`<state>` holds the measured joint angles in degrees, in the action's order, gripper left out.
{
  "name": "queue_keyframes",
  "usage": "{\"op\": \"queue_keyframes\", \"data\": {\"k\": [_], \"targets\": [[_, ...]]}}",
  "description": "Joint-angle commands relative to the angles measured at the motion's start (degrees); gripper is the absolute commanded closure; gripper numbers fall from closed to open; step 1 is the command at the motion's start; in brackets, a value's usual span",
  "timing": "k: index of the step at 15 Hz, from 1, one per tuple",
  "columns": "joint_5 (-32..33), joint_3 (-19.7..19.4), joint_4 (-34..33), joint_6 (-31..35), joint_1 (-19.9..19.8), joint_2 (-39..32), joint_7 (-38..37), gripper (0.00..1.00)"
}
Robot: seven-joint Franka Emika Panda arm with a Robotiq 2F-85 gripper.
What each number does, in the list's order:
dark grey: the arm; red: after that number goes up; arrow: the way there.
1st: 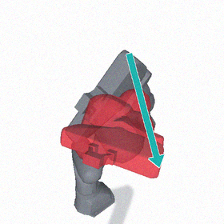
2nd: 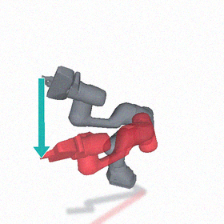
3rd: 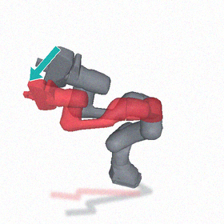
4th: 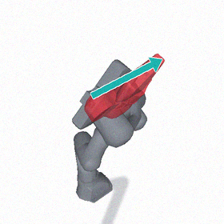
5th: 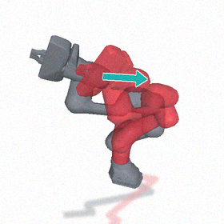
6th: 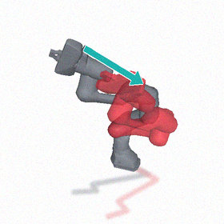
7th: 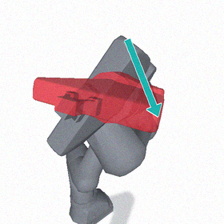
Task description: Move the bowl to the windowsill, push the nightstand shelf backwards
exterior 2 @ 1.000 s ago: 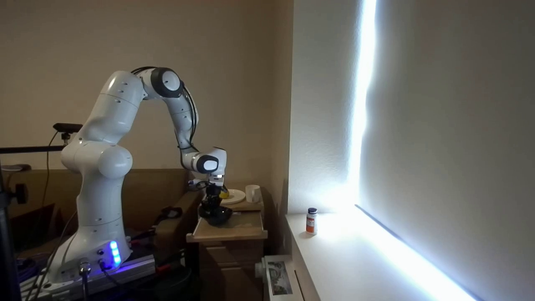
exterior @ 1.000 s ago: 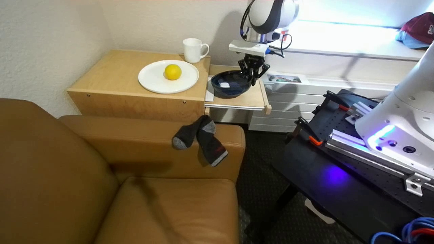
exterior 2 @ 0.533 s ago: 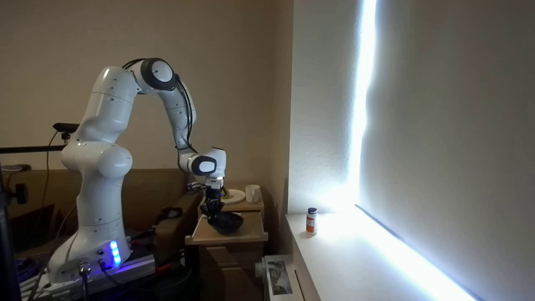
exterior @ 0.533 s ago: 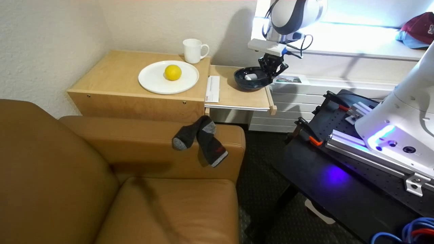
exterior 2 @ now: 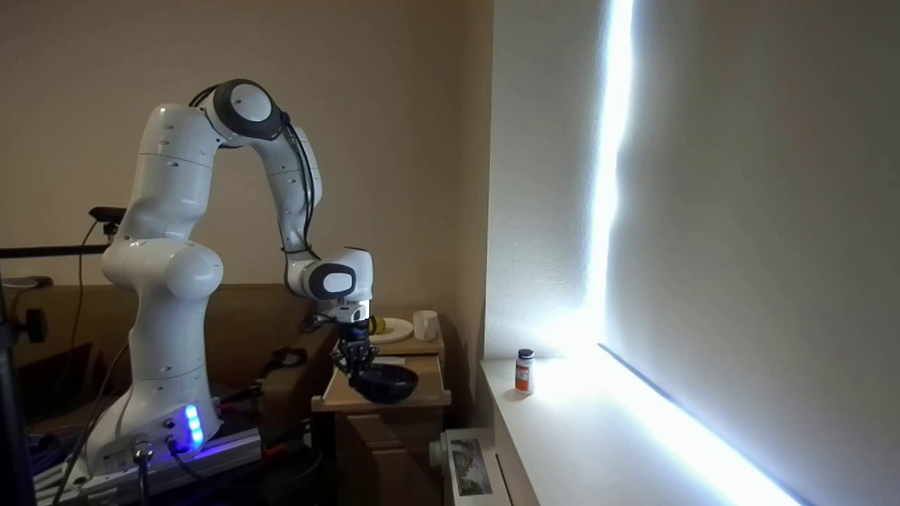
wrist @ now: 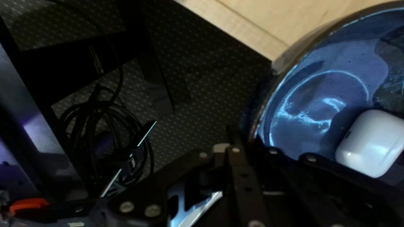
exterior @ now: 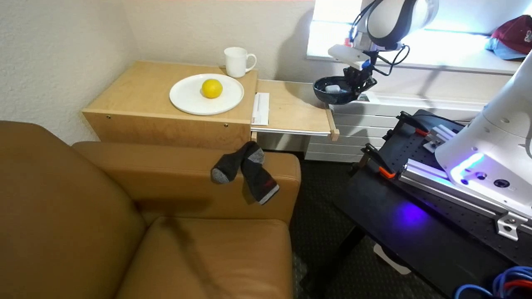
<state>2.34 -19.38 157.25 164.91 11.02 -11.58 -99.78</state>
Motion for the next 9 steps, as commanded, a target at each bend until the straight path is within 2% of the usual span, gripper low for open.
{"op": "queue_keyframes", "data": {"k": [1, 2, 4, 6, 7, 8, 9], "targets": [[3.60, -3.37, 1.40, 1.73, -2.61, 4.09, -5.65, 0.98], [3.55, -3.80, 2.38, 1.99, -4.17, 5.44, -5.97, 0.98], [-0.94, -1.56, 1.74, 2.65, -8.90, 7.11, -1.87, 0.98], [-4.50, 0.11, 4.84, 4.82, -13.06, 12.09, 4.36, 0.98], [-7.35, 1.69, 2.81, 3.81, -14.95, 12.68, 9.16, 0.98], [-10.81, 0.92, 1.64, 3.29, -13.80, 13.01, 13.96, 0.98], [-10.50, 3.21, 1.56, 2.36, -15.97, 14.69, 16.25, 0.98]]}}
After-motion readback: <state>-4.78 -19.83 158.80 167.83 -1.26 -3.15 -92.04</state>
